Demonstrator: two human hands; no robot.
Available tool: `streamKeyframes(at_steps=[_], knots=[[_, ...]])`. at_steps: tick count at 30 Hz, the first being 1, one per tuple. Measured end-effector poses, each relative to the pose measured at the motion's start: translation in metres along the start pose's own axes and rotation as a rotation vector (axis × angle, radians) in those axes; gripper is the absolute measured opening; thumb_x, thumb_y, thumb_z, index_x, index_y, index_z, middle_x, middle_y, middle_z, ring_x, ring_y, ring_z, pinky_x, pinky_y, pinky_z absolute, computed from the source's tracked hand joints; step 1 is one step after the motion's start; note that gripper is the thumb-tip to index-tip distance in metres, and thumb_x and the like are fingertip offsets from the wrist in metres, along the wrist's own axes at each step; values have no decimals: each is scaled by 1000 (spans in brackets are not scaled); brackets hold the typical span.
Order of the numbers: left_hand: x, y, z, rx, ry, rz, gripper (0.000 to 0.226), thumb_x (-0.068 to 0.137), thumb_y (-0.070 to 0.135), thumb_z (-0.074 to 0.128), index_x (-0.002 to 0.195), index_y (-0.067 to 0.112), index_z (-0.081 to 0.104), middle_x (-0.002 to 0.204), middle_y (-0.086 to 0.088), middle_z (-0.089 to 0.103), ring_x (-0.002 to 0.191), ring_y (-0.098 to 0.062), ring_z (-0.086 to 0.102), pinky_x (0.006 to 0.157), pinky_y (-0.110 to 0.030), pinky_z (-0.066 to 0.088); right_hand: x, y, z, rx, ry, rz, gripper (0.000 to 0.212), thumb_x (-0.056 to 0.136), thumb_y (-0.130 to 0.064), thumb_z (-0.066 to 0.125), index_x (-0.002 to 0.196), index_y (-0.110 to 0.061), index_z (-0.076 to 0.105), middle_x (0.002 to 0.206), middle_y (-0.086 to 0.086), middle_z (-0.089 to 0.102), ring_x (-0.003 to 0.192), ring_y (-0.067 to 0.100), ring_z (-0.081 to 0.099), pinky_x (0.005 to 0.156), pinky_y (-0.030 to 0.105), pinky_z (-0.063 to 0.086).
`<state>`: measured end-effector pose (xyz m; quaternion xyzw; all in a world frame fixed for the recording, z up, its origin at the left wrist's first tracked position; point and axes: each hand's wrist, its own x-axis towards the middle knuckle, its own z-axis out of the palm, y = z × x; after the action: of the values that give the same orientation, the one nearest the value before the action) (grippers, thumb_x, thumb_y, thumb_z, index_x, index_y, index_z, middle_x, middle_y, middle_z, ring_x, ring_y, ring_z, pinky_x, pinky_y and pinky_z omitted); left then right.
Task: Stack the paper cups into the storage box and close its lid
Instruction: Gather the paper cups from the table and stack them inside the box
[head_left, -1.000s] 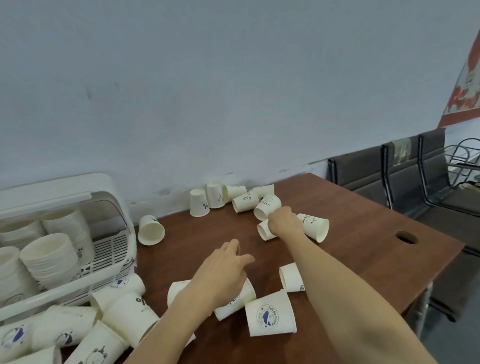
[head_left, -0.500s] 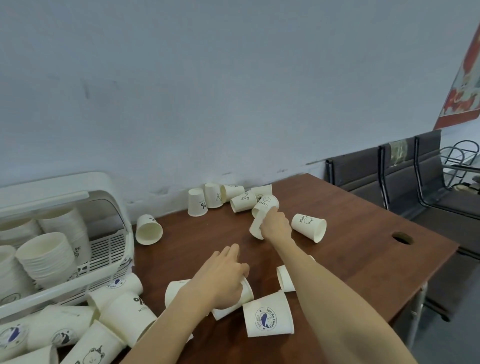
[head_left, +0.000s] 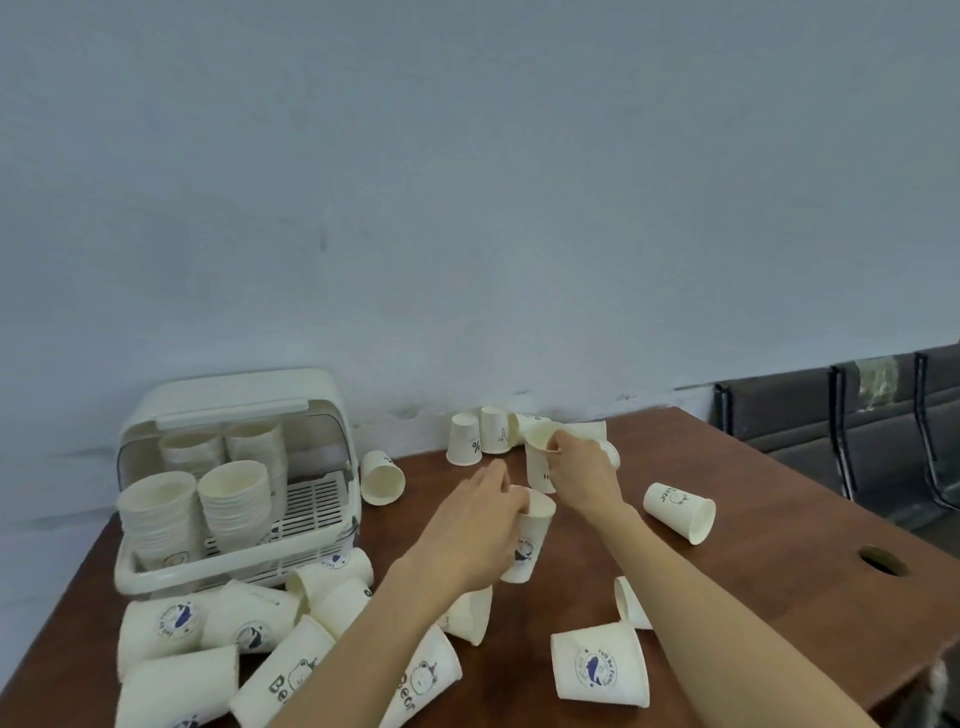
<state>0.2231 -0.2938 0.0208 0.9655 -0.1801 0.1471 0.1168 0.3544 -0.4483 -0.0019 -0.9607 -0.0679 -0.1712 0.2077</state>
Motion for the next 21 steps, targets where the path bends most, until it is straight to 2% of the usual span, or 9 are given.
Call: streamKeyframes(at_steps=[4, 8, 12, 16, 21], knots=[[-14, -19, -27, 66, 154, -121, 22, 96, 15, 42, 113, 18, 56, 112, -3, 47, 104, -22, 46, 85, -32, 38, 0, -39, -1, 44, -23, -75, 21, 89, -17, 43, 102, -18, 60, 94, 9, 65, 90, 32, 58, 67, 38, 47], [-34, -53, -45, 109, 277, -267, 26, 97, 16, 39, 116, 16, 56, 111, -3, 49, 106, -21, 47, 85, -32, 38, -6, -87, 5, 94, -17, -231, 22, 89, -19, 43, 99, -15, 62, 93, 8, 66, 92, 29, 59, 74, 38, 48], [-61, -90, -65, 155, 354, -415, 25, 96, 18, 38, 112, 18, 58, 110, -2, 53, 103, -23, 52, 79, -32, 40, -17, -141, 11, 140, -35, -324, 20, 93, -20, 43, 100, -15, 61, 88, 3, 69, 85, 24, 61, 67, 33, 44], [-90, -129, -86, 198, 439, -522, 21, 95, 17, 42, 104, 18, 61, 102, -1, 58, 95, -24, 56, 73, -34, 43, -29, -194, 26, 281, -59, -428, 18, 91, -22, 46, 96, -16, 62, 83, 5, 72, 75, 24, 63, 68, 39, 52], [-118, -173, -110, 264, 516, -615, 21, 93, 14, 47, 101, 15, 66, 99, -5, 62, 91, -25, 59, 69, -34, 44, -46, -257, 44, 362, -52, -533, 20, 94, -21, 48, 100, -13, 65, 85, 6, 69, 77, 25, 61, 69, 39, 49]])
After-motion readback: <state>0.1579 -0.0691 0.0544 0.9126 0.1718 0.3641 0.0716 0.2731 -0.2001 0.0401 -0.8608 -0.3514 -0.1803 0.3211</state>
